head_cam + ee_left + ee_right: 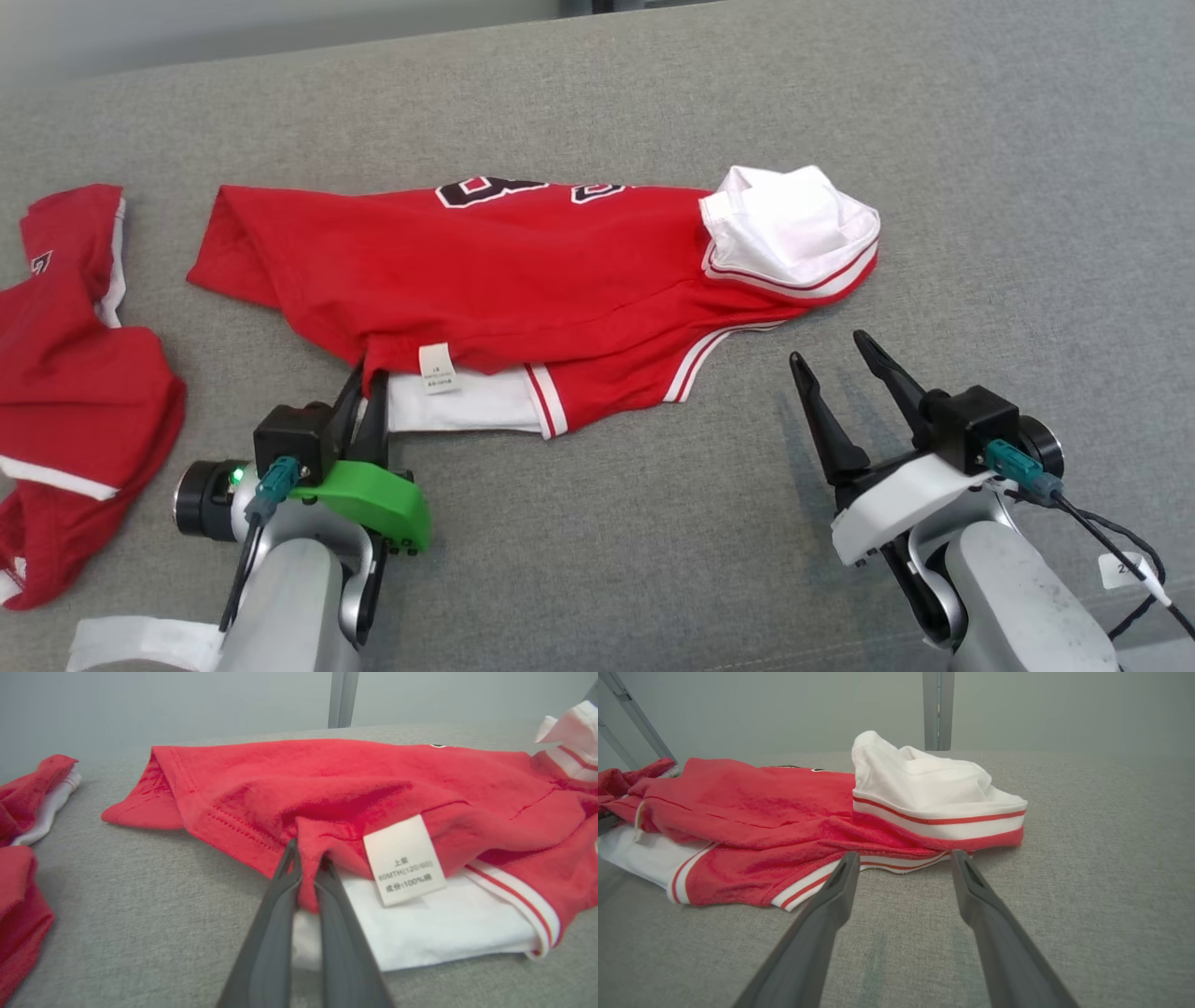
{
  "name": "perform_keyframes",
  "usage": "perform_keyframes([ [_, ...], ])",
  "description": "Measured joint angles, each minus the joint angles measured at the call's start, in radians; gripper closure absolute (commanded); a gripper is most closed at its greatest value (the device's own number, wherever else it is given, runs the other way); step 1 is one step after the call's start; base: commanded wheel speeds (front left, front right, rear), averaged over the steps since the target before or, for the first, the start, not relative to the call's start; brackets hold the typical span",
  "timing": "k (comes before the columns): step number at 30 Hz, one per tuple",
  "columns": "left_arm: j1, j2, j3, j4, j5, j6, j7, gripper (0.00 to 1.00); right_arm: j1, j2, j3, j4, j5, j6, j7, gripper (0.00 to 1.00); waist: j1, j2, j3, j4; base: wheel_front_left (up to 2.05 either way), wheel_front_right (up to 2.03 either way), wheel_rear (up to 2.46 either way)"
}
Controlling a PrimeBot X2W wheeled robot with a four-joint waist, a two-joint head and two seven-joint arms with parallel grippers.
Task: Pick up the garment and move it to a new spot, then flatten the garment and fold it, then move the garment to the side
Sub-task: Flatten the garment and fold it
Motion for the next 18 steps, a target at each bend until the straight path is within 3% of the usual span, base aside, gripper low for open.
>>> perform_keyframes([
  [9, 0.084, 0.030, 0.009, -0.235, 0.069, -0.018, 0.000, 1.00, 0.065, 0.039, -0.079, 0.024, 0.008, 0.000, 0.000, 0.00, 0.0000, 0.0000, -0.054, 0.100, 0.00, 0.00, 0.00],
  [11, 0.110, 0.037, -0.003, -0.237, 0.068, -0.031, 0.000, 0.94, 0.071, 0.046, -0.081, 0.028, 0.008, 0.000, 0.000, 0.00, 0.0000, 0.0000, -0.066, 0.127, 0.00, 0.00, 0.00],
  [12, 0.124, 0.041, -0.013, -0.226, 0.068, -0.035, 0.000, 0.99, 0.075, 0.047, -0.081, 0.029, 0.008, 0.000, 0.000, 0.00, 0.0000, 0.0000, -0.072, 0.139, 0.00, 0.00, 0.00],
  [16, 0.147, 0.044, -0.033, -0.176, 0.058, -0.047, 0.000, 0.98, 0.074, 0.049, -0.075, 0.034, 0.007, 0.000, 0.000, 0.00, 0.0000, 0.0000, -0.090, 0.180, 0.00, 0.00, 0.00],
  [17, 0.148, 0.042, -0.037, -0.164, 0.057, -0.048, 0.000, 0.87, 0.073, 0.048, -0.072, 0.035, 0.007, 0.000, 0.000, 0.00, 0.0000, 0.0000, -0.094, 0.187, 0.00, 0.00, 0.00],
  [18, 0.150, 0.039, -0.040, -0.150, 0.053, -0.048, 0.000, 0.58, 0.071, 0.046, -0.065, 0.036, 0.006, 0.000, 0.000, 0.00, 0.0000, 0.0000, -0.098, 0.191, 0.00, 0.00, 0.00],
])
